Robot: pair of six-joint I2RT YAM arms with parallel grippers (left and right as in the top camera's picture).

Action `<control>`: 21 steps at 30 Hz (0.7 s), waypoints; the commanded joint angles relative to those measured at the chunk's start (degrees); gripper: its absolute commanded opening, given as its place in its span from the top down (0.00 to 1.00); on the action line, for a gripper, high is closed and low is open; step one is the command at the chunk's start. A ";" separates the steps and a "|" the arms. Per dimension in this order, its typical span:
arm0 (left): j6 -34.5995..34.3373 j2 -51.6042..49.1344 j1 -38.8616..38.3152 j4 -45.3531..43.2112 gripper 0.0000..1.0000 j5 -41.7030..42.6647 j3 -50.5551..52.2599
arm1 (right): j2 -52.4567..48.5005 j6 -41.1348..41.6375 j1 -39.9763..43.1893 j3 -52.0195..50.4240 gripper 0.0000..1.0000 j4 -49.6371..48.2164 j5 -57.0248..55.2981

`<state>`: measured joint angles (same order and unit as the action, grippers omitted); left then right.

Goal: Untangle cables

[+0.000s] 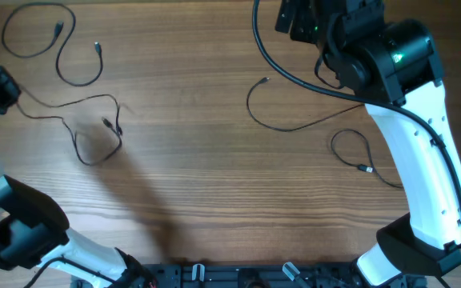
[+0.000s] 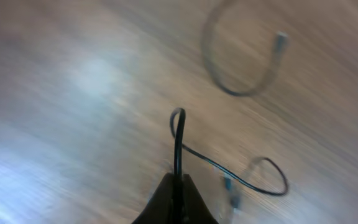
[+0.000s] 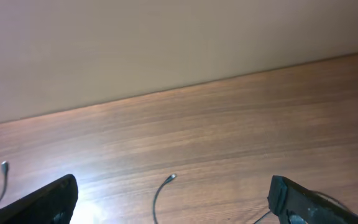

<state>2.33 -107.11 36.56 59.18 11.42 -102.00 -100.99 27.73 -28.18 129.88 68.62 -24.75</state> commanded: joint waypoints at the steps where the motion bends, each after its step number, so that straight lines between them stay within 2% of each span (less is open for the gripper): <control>1: -3.23 -2.03 2.05 -3.15 0.96 -8.79 -0.33 | -0.92 -0.72 0.13 0.70 0.00 0.09 3.98; 4: -3.23 -2.86 3.30 -9.33 0.96 -9.35 -0.33 | -0.92 -0.72 0.09 0.70 0.00 0.70 4.37; 10: -3.19 -3.61 3.87 -18.88 0.96 -16.06 -0.33 | -0.92 -0.70 0.09 0.70 0.00 1.38 4.39; 17: -3.19 -9.09 3.93 -25.29 0.96 -16.04 -0.33 | -0.92 -0.74 0.09 0.70 0.00 1.66 6.29; 21: -3.23 -12.66 5.44 -33.09 0.96 -15.98 -0.33 | -0.92 -0.70 0.09 0.70 0.00 1.81 6.93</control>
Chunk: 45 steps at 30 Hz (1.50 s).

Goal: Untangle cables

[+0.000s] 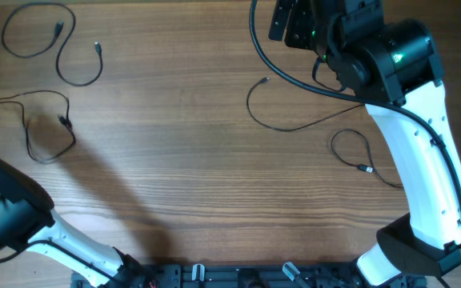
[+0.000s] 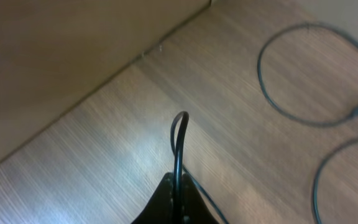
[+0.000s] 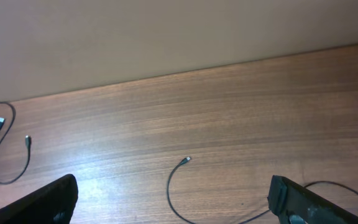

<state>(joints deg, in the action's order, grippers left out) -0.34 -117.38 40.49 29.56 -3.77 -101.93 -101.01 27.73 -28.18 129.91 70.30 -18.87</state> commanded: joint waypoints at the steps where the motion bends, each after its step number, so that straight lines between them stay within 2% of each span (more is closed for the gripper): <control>1: -0.55 -3.21 1.79 -5.03 0.96 -0.81 -0.39 | -0.90 -0.66 0.09 0.68 0.00 0.24 1.14; 3: -0.55 -4.35 1.97 -6.58 0.94 -0.79 -0.39 | -0.90 -0.68 0.09 0.68 0.00 0.22 1.97; 4: -0.55 -5.14 2.08 -7.23 0.85 -0.81 -0.39 | -0.90 -0.63 0.09 0.68 0.00 0.20 2.45; 5: -0.55 -5.53 2.08 -7.74 0.65 -0.81 -0.39 | -0.90 -0.57 0.09 0.68 0.00 0.22 2.54; 6: -0.57 -5.75 2.08 -8.70 0.52 -0.79 -0.39 | -0.90 -0.59 0.09 0.68 0.00 0.22 2.54; 8: -0.55 -5.75 2.08 -9.25 0.32 0.63 -0.39 | -0.90 -0.59 0.09 0.68 0.00 0.26 3.45; 11: -0.57 -5.49 1.99 -8.50 0.11 3.91 -0.42 | -0.90 -0.57 0.09 0.68 0.00 0.24 4.22; 13: -0.59 -4.59 1.84 -7.56 0.01 8.00 -0.42 | -0.90 -0.59 0.09 0.68 0.00 0.04 4.22; 15: -0.59 -4.04 1.27 -5.31 0.01 11.56 -0.42 | -0.90 -0.57 0.09 0.68 0.00 0.02 4.24; 16: -0.57 -4.20 0.98 -4.04 0.02 10.73 -0.39 | -0.90 -0.59 0.09 0.68 0.00 0.02 4.22; 18: -1.16 -4.55 1.05 -1.33 0.04 4.04 -0.39 | -0.90 -0.72 0.09 0.68 0.00 0.13 4.24; 20: -7.96 -4.55 1.97 0.63 0.00 -5.46 -0.39 | -0.90 -0.72 0.09 0.68 0.00 0.70 4.22; 26: -9.46 -4.92 6.03 6.40 0.03 -6.16 -0.39 | -0.90 -0.79 0.09 0.68 0.00 1.18 4.22; 28: -12.57 -5.79 7.39 8.76 0.04 -6.16 -0.39 | -0.90 -0.76 0.09 0.68 0.00 1.14 4.24; 29: -13.99 -6.29 7.89 9.55 0.07 -6.16 -0.39 | -0.90 -0.79 0.09 0.68 0.00 1.16 4.24; 31: -15.17 -7.85 8.68 10.34 0.21 -5.92 -0.39 | -0.90 -0.76 0.09 0.68 0.00 1.18 4.24; 33: -15.13 -8.98 8.83 9.38 0.29 -4.79 -0.39 | -0.90 -0.74 0.09 0.68 0.00 1.09 4.24; 34: -15.15 -9.25 8.81 8.61 0.42 -4.00 -0.39 | -0.90 -0.74 0.09 0.68 0.00 1.01 4.24; 36: -15.15 -9.29 8.81 6.51 0.52 -0.22 -0.39 | -0.90 -0.74 0.09 0.68 0.00 0.96 4.26; 37: -15.15 -9.31 8.81 4.92 0.53 1.92 -0.39 | -0.90 -0.70 0.09 0.68 0.00 0.96 4.46; 39: -15.15 -9.31 8.81 3.06 0.53 5.70 -0.39 | -0.90 -0.66 0.09 0.68 0.00 0.92 5.07; 41: -15.15 -9.31 8.81 1.46 0.49 11.30 -0.39 | -0.90 -0.61 0.09 0.68 0.00 0.72 5.14; 44: -15.15 -9.35 8.81 0.61 0.44 12.52 -0.39 | -0.90 -0.59 0.09 0.68 0.00 -0.04 6.34; 45: -15.17 -9.57 8.81 0.90 0.36 12.52 -0.39 | -0.90 -0.63 0.09 0.68 0.00 -0.09 7.04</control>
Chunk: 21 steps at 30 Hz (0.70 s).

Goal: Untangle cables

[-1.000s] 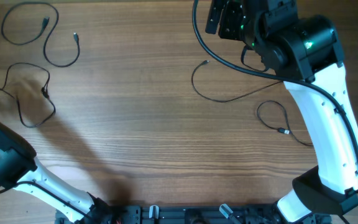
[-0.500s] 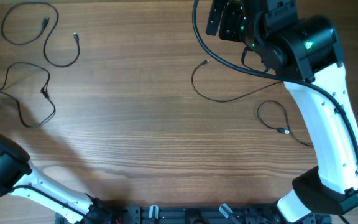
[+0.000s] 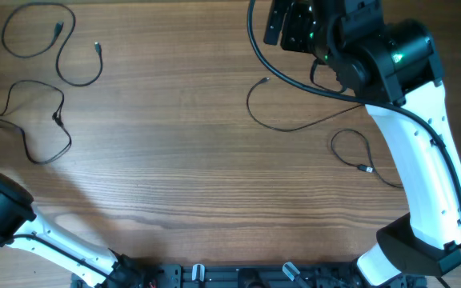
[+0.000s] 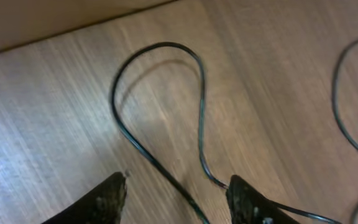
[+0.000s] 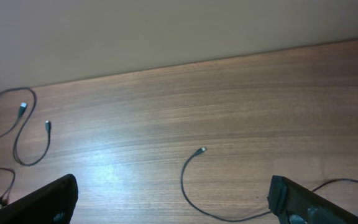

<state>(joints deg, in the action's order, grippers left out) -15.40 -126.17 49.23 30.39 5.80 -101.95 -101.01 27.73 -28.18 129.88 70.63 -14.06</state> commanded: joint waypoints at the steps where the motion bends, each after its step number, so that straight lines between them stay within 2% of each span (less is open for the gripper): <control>1: -0.11 -1.18 0.07 0.48 0.28 2.95 -0.37 | -0.90 -0.63 0.09 0.70 0.00 -0.46 2.60; 2: -0.13 -1.95 0.07 0.96 0.25 2.95 -0.37 | -0.90 -0.57 0.09 0.70 0.00 -0.52 2.62; 5: -0.11 -4.04 0.07 1.73 0.27 2.95 -0.37 | -0.90 -0.63 0.09 0.70 0.00 -0.50 3.54; 7: -0.09 -4.90 0.07 -0.37 0.32 2.95 -0.37 | -0.90 -0.61 0.09 0.70 0.00 -0.52 5.18; 9: -0.09 -4.90 0.07 -3.19 0.49 2.95 -0.37 | -0.90 -0.59 0.09 0.70 0.00 -0.50 5.20; 11: -0.11 -4.90 0.07 -5.20 0.80 3.02 -0.37 | -0.90 -0.55 0.09 0.70 0.00 -0.52 5.75; 13: -0.11 -4.87 0.07 -7.72 0.96 6.97 -0.39 | -0.90 -0.55 0.09 0.70 0.00 -1.01 6.93; 16: -0.52 -4.42 0.04 -13.86 0.96 18.84 -0.50 | -0.90 -0.57 0.09 0.70 0.00 -2.23 8.00; 20: -4.79 -3.69 0.07 -16.90 0.96 20.94 -0.50 | -0.90 -0.55 0.09 0.70 0.00 -2.21 8.20; 21: -4.79 -3.69 0.07 -16.48 0.91 20.85 -0.50 | -0.90 -0.57 0.09 0.70 0.00 -2.19 8.22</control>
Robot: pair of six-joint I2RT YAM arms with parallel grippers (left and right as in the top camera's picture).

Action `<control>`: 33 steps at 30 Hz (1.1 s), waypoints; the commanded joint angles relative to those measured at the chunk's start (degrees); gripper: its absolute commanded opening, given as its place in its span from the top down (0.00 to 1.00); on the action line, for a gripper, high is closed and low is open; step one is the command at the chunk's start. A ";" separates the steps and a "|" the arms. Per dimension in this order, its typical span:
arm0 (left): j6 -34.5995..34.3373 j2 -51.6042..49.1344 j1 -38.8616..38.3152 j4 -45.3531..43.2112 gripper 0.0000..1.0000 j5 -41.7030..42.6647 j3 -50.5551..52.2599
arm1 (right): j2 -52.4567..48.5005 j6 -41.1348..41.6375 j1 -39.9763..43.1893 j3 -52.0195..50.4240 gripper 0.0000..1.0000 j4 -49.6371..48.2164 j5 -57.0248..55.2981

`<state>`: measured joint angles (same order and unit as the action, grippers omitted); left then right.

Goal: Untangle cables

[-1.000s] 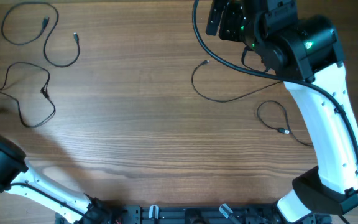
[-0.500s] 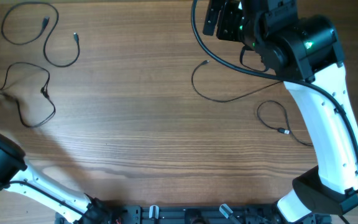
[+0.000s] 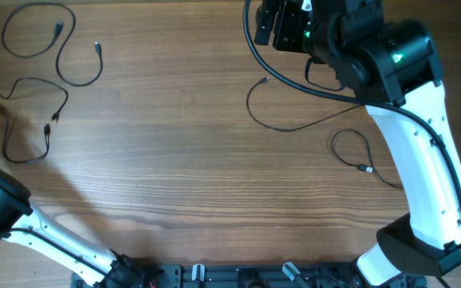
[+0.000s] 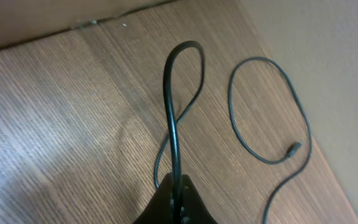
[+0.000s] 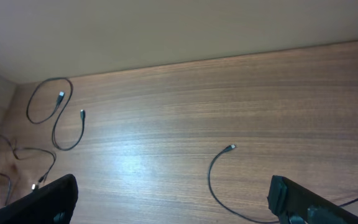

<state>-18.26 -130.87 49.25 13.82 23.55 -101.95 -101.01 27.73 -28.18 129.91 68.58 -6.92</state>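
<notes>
My left gripper (image 4: 178,186) is shut on a thin black cable (image 4: 174,106), whose loop stands up in front of the fingers near the table's far left corner. In the overhead view that cable (image 3: 24,120) lies in bends at the left edge, and the gripper itself is out of frame. A second thin cable (image 3: 64,50) curls at the back left, plug (image 4: 295,148) showing. Two more cables lie on the right: one (image 3: 272,122) with a free end, one small loop (image 3: 350,148). My right gripper (image 5: 174,200) hangs open high over the table's back, holding nothing.
The right arm's white body (image 3: 422,160) crosses the right side, its own thick black hose (image 3: 272,60) hanging over the table. The table's back edge (image 5: 229,57) meets a beige wall. The left arm's base sits at the front left.
My left gripper was open over the cable lying flat; now it is shut on it with a loop standing up. The cable's bends sit further left. The right wrist view has swung leftward.
My left gripper held the cable at the table's left, its tail around mid-left. Then the cable lay further left, still held. Then the gripper was open with the cable flat near the left edge. Now it grips the cable again. The right gripper stayed open throughout.
</notes>
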 commanded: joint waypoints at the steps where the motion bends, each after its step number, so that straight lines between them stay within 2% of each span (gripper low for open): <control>1: -1.90 1.01 0.04 1.73 0.48 0.48 -0.50 | -0.90 -0.57 0.09 0.68 0.00 0.11 1.05; 3: -1.49 1.01 0.04 3.80 0.03 -1.66 -0.50 | -0.90 -0.59 0.09 0.68 0.00 0.55 1.05; 4: -1.49 1.01 0.07 4.66 0.00 -2.32 -0.50 | -0.90 -0.63 0.09 0.68 0.00 0.79 1.05; 7: -1.51 1.01 0.04 9.77 0.00 -7.34 -0.50 | -0.90 -0.74 0.09 0.68 0.00 1.44 1.03; 10: -1.44 1.05 0.04 16.11 0.00 -19.19 -0.50 | -0.90 -0.76 0.09 0.68 0.00 1.68 1.03; 13: 4.42 2.54 -0.02 22.21 0.00 -30.49 -0.50 | -0.90 -0.76 0.09 0.68 0.00 1.79 1.03; 15: 4.42 3.93 0.00 24.37 0.00 -33.62 -0.50 | -0.90 -0.76 0.09 0.68 0.00 1.77 1.03; 16: 4.35 5.25 -0.02 26.75 0.00 -32.15 -0.50 | -0.90 -0.76 0.09 0.68 0.00 1.75 1.03; 19: 4.35 6.05 0.00 33.66 0.00 -19.54 -0.50 | -0.90 -0.76 0.09 0.68 0.00 1.42 0.98; 20: 4.35 6.03 0.00 35.89 0.04 -15.30 -0.48 | -0.90 -0.76 0.09 0.68 0.00 1.44 1.01; 21: 4.33 6.03 -0.02 37.48 0.16 -12.76 -0.39 | -0.90 -0.79 0.09 0.68 0.00 1.57 1.01; 22: 4.26 6.03 -0.02 39.36 0.20 -11.30 -0.37 | -0.90 -0.81 0.09 0.68 0.00 1.68 1.01; 26: 2.08 5.18 -0.11 46.82 0.24 -11.39 -0.24 | -0.90 -0.76 0.09 0.68 0.00 1.77 0.79; 28: -1.70 5.18 -0.17 49.57 0.25 -11.82 0.74 | -0.90 -1.01 0.09 0.68 0.00 1.70 0.55; 31: -6.73 5.18 -1.11 49.18 0.25 -13.40 4.48 | -0.90 -1.07 0.09 0.68 0.00 1.53 0.57; 33: -6.95 5.18 -2.56 45.66 0.24 -14.21 8.31 | -0.90 -1.73 0.09 0.68 0.00 1.46 0.57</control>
<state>-22.04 -126.19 48.66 62.04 10.39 -98.00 -101.06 27.44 -28.18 129.88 70.28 -6.44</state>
